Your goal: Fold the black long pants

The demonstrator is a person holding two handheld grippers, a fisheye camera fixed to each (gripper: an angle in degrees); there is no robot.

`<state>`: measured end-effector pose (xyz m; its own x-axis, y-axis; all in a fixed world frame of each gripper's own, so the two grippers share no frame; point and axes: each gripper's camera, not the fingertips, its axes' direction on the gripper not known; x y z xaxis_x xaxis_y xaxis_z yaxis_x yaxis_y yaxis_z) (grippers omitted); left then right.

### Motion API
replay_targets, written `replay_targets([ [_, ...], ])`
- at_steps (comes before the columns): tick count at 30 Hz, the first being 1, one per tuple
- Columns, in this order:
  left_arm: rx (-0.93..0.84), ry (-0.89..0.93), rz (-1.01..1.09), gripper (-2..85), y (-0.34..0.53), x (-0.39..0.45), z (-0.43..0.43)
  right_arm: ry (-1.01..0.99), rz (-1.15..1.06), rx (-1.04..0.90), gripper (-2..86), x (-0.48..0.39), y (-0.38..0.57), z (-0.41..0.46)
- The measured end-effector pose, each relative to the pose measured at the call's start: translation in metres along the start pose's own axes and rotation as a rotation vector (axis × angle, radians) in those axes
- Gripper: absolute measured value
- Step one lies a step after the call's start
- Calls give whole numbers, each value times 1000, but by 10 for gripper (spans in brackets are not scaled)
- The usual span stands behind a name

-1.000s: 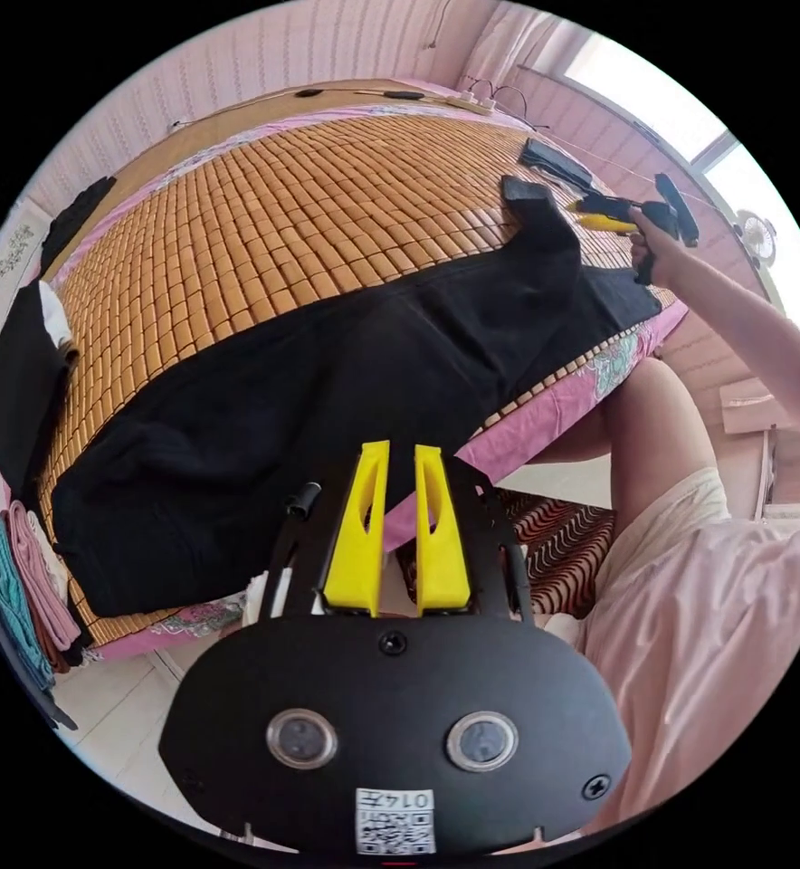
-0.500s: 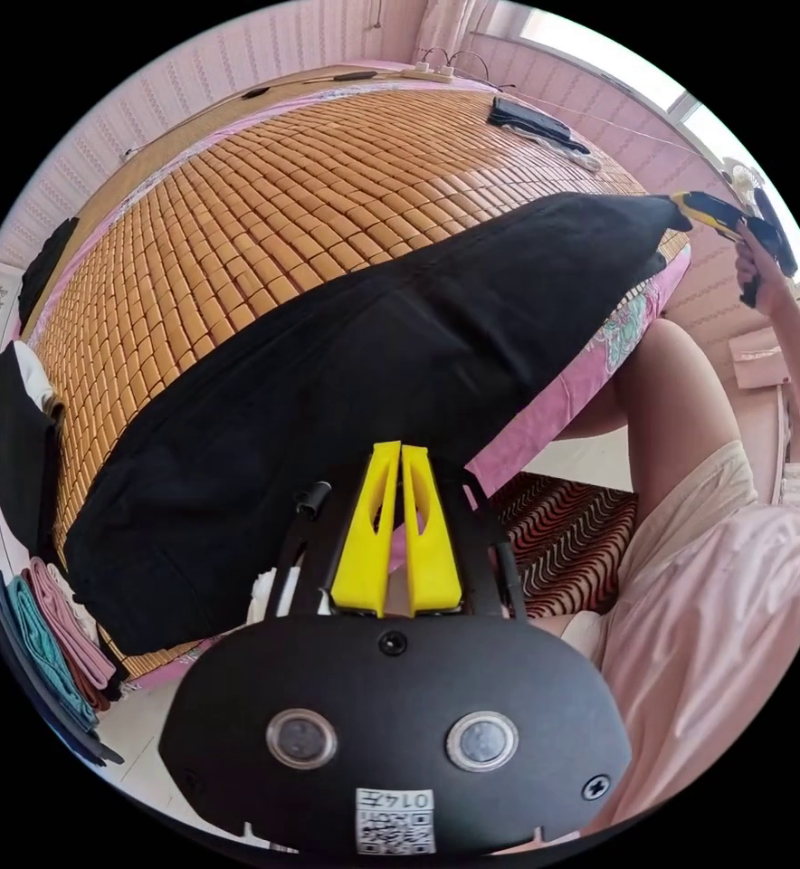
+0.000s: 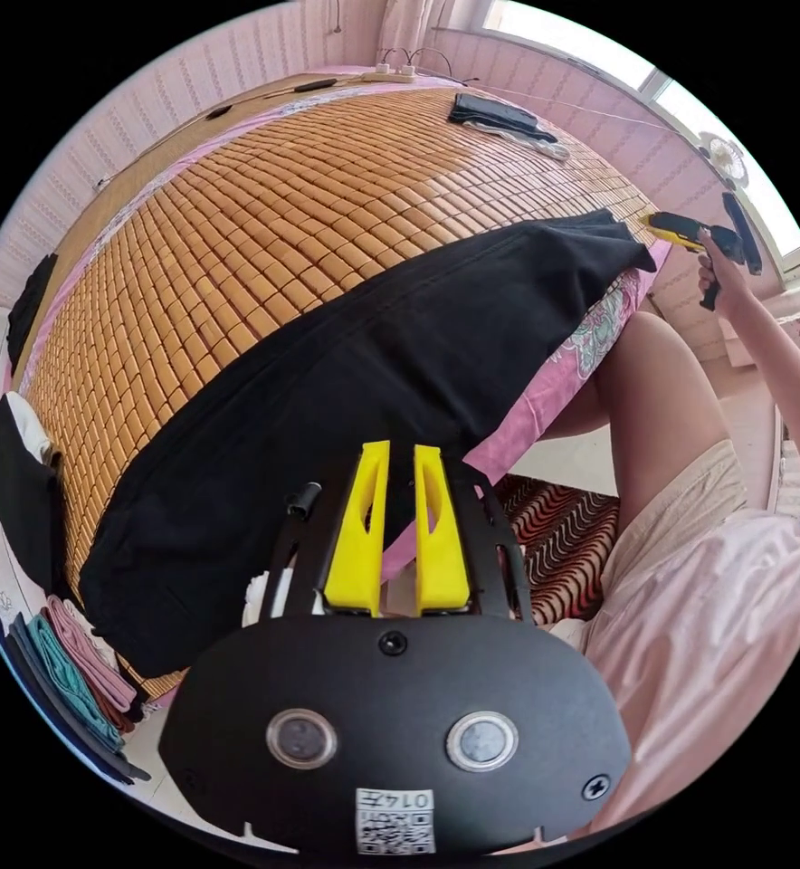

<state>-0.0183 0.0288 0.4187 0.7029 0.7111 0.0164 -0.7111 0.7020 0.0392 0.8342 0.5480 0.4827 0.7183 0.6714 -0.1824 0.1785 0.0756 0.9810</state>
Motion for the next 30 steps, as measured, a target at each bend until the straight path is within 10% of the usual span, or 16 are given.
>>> replay_targets([
  [10, -90, -78, 123, 47, -12, 16, 17, 108, -225, -60, 4, -62, -33, -6],
  [30, -55, -8, 38, 40, 26, -21, 4, -27, 78, -39, 9, -109, 36, -32],
])
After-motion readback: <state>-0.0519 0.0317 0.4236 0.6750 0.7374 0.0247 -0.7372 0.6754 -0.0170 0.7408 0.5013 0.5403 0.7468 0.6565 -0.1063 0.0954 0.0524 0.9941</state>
